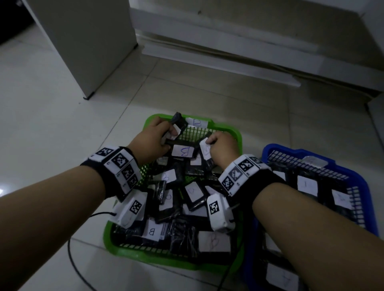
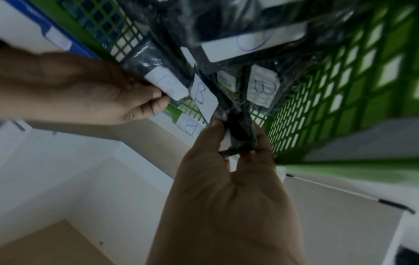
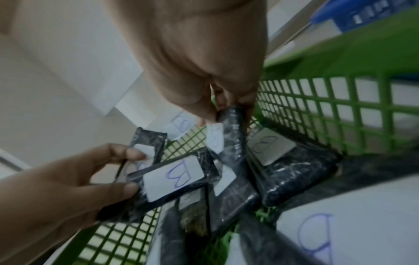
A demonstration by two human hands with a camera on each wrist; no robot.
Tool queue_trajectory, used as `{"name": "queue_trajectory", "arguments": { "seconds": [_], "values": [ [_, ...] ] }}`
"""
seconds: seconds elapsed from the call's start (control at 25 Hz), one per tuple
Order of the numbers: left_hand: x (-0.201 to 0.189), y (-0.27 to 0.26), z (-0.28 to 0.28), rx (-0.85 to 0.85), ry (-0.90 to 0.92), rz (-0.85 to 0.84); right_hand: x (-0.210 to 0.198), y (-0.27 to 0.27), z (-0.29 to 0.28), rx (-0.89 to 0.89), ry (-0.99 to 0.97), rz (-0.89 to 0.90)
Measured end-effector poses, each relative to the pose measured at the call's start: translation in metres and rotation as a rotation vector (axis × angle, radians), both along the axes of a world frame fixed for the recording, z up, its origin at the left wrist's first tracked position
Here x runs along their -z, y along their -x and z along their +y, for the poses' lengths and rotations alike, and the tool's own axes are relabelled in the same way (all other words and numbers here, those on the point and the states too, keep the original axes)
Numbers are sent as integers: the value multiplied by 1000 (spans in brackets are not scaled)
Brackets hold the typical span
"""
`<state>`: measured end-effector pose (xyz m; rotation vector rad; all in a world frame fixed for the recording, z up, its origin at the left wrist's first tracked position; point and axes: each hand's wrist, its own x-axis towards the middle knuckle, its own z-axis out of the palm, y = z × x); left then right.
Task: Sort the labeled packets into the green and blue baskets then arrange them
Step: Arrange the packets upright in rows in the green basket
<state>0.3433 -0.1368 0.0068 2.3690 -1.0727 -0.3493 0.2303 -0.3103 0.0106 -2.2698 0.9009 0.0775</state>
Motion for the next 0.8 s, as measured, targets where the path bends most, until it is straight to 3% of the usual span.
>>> {"name": "queue_trajectory", "arguments": {
  "seconds": [0.12, 0.2, 0.28, 0.36, 0.44, 0.64, 0.8],
  "values": [
    [-6, -7, 1, 55, -26, 67, 1, 5, 4, -76, 151, 15],
    [-8, -10, 1, 81, 12, 95, 1, 6, 15, -256, 268, 33],
    [-9, -10, 0, 55, 58, 83, 4, 3, 21, -349, 265, 92],
    [-8, -8, 0, -13, 51, 30, 4, -2, 16, -239, 158, 145],
    [-7, -6, 0, 3, -81, -34, 5, -2, 9, -151, 104, 222],
    [-6, 1, -3, 12, -345, -34, 9, -17, 19, -269, 13, 269],
    [-12, 7, 3, 89, -394, -213, 14, -9, 17, -223, 259, 215]
  ]
}}
